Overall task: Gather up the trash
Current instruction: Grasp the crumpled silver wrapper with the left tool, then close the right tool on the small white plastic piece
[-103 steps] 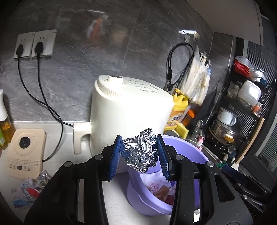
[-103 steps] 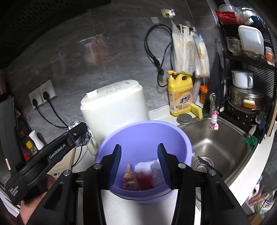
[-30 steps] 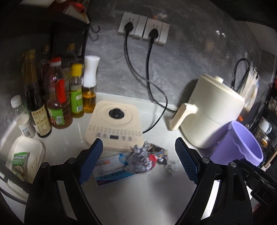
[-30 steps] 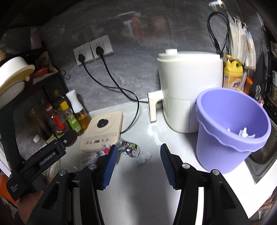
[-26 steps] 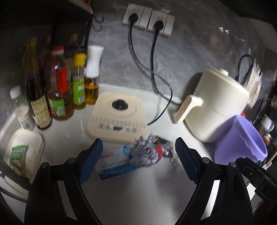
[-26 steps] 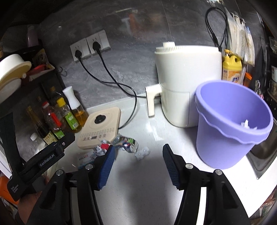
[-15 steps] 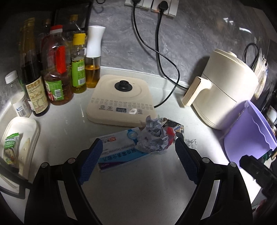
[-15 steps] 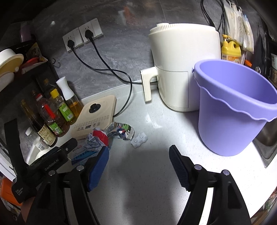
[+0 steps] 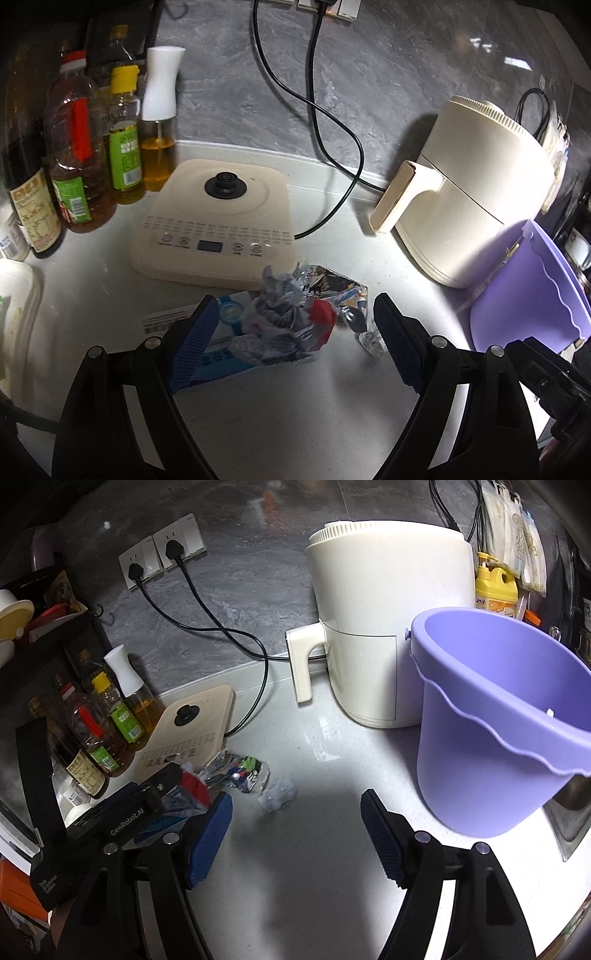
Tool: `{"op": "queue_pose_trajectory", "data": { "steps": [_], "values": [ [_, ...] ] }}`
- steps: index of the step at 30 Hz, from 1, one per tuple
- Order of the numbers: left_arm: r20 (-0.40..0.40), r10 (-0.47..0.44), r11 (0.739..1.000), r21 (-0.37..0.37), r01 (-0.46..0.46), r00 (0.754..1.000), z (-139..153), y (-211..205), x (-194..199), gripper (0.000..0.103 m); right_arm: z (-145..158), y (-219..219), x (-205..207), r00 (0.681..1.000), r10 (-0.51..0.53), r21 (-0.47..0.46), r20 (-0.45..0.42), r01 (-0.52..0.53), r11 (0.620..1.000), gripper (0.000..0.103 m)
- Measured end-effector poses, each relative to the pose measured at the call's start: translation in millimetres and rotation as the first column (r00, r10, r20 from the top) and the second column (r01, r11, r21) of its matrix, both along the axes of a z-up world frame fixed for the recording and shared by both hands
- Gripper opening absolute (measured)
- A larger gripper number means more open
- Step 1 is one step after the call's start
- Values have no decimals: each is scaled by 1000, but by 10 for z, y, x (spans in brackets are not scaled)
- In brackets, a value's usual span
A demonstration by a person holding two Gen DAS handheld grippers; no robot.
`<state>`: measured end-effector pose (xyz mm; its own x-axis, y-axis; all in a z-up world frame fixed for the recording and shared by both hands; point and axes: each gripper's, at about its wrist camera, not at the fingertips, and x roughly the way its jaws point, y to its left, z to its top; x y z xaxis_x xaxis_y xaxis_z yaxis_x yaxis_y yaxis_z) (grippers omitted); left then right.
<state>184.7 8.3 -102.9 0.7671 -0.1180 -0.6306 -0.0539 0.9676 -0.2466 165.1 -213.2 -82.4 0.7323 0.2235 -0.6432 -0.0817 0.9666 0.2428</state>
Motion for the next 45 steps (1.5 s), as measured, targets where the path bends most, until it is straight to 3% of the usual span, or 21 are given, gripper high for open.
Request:
{"op": "queue_pose_trajectory", "data": {
  "steps": [9,11,13,17,29,33,39,45],
  "values": [
    [-24,14,1000,-25,-14,1000,-189,-65,167,84,-28,-18,115,1000,-5,-19,-7,5,1000,71],
    [-24,25,999,-29,-26,999,-210,-55,173,72,-35,-18,124,1000,-5,-21,-10,5,1000,71],
    [-37,27,999,-46,-28,999,-236,-31,188,45,-39,-13,130,1000,-5,-25,-9,5,1000,71],
    [-16,41,998,-41,-42,999,-195,13,155,26,-47,14,143,1000,-3,-26,-12,2,1000,71],
    [90,86,996,-13,-85,992,131,252,58,23,-93,211,272,999,36,-16,-15,-36,999,71],
    [106,122,992,13,-125,987,158,363,88,23,-168,304,365,998,54,-11,-29,-55,998,66],
    [87,149,988,32,-153,985,81,476,224,23,-390,482,571,993,90,-10,-71,-91,996,57],
    [54,171,983,57,-174,984,-24,504,334,23,-611,596,765,986,118,-23,-116,-121,992,57]
  ]
}}
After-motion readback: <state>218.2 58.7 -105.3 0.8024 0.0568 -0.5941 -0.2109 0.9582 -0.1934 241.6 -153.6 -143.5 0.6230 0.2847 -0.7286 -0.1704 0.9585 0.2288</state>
